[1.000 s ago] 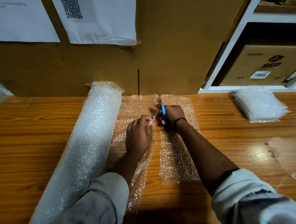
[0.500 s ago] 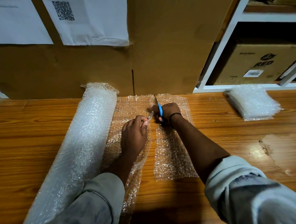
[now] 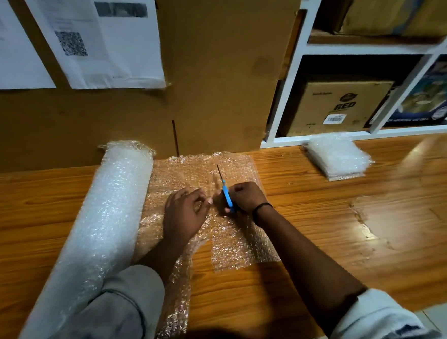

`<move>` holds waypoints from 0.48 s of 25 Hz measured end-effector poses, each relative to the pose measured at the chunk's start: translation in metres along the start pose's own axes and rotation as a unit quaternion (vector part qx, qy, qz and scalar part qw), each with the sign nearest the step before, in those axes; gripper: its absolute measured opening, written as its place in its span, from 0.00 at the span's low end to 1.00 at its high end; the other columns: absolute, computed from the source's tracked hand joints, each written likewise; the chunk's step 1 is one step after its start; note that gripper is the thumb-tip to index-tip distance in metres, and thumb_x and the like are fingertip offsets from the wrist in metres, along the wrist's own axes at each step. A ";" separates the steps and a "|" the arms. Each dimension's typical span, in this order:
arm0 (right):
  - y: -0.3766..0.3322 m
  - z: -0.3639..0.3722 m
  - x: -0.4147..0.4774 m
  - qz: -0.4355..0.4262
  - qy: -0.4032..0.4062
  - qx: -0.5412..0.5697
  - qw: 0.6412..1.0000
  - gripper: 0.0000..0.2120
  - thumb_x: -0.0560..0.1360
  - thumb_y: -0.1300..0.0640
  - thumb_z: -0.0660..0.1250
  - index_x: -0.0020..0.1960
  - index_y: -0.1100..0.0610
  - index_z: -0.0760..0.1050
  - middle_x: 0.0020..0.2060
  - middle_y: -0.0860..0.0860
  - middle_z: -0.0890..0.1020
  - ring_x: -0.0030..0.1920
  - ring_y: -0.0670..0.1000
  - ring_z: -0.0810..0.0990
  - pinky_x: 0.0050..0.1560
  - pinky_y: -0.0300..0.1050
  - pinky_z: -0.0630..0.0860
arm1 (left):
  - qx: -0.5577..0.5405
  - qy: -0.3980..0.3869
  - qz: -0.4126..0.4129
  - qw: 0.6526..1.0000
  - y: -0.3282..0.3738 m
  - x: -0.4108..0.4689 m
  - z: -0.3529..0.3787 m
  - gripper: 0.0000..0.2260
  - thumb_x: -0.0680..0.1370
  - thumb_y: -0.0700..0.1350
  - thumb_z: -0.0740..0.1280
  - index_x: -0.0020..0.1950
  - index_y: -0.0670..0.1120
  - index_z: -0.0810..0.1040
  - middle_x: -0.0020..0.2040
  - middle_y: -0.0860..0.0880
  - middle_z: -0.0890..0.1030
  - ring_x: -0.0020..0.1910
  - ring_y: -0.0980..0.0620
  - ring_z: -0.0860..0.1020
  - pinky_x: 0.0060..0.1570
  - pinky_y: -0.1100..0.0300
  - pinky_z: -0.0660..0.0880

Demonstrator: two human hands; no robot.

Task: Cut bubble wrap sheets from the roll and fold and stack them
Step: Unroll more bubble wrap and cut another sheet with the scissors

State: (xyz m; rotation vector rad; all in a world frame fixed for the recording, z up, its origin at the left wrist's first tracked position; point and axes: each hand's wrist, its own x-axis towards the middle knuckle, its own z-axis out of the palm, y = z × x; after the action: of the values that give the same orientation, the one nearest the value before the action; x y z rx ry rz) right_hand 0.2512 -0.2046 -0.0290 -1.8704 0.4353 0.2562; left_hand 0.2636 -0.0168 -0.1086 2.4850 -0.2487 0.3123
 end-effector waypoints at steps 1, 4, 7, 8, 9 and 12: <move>0.010 -0.002 -0.002 -0.004 0.011 -0.039 0.999 0.11 0.78 0.64 0.68 0.37 0.59 0.80 0.31 0.55 0.81 0.28 0.50 0.81 0.27 0.40 0.76 | 0.015 -0.016 0.017 1.000 0.003 -0.003 -0.001 0.13 0.80 0.63 0.65 0.54 0.57 0.81 0.65 0.53 0.82 0.71 0.45 0.72 0.71 0.44 0.65; 0.031 -0.005 -0.012 -0.004 0.032 -0.067 0.997 0.06 0.76 0.60 0.71 0.41 0.57 0.84 0.38 0.59 0.87 0.40 0.59 0.87 0.41 0.55 0.83 | 0.044 -0.063 0.063 0.995 0.017 -0.021 -0.002 0.20 0.79 0.68 0.61 0.64 0.59 0.75 0.74 0.53 0.74 0.76 0.46 0.67 0.76 0.41 0.59; 0.040 -0.009 -0.025 -0.009 0.066 0.009 0.998 0.03 0.77 0.62 0.71 0.46 0.59 0.83 0.37 0.57 0.85 0.32 0.51 0.84 0.32 0.45 0.78 | 0.079 -0.119 0.115 0.983 0.032 -0.048 0.007 0.28 0.78 0.71 0.56 0.75 0.60 0.69 0.81 0.51 0.64 0.80 0.44 0.60 0.79 0.40 0.53; 0.041 -0.011 -0.030 -0.002 0.069 0.064 0.996 0.04 0.78 0.64 0.70 0.50 0.63 0.82 0.35 0.57 0.84 0.29 0.49 0.83 0.28 0.41 0.76 | 0.094 -0.135 0.127 0.978 0.035 -0.053 0.008 0.30 0.78 0.71 0.53 0.76 0.61 0.67 0.82 0.51 0.62 0.81 0.43 0.58 0.79 0.40 0.51; 0.040 -0.015 -0.034 0.008 0.069 0.113 0.991 0.06 0.78 0.65 0.69 0.53 0.65 0.82 0.34 0.57 0.83 0.27 0.48 0.82 0.26 0.39 0.75 | 0.104 -0.147 0.129 0.975 0.036 -0.054 0.009 0.30 0.77 0.72 0.52 0.77 0.62 0.65 0.82 0.52 0.60 0.82 0.43 0.56 0.79 0.40 0.50; 0.042 -0.028 -0.040 0.009 0.102 0.135 0.985 0.07 0.78 0.64 0.70 0.55 0.64 0.81 0.35 0.54 0.85 0.28 0.51 0.83 0.25 0.41 0.76 | 0.099 -0.155 0.123 0.975 0.038 -0.053 0.005 0.30 0.77 0.74 0.50 0.77 0.65 0.65 0.83 0.54 0.58 0.82 0.45 0.53 0.80 0.41 0.48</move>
State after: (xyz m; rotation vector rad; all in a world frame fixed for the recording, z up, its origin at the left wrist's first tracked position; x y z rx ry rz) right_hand 0.1958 -0.2366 -0.0405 -1.6314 0.5968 0.0143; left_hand 0.2044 -0.0440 -0.1062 2.6981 -0.6890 0.0485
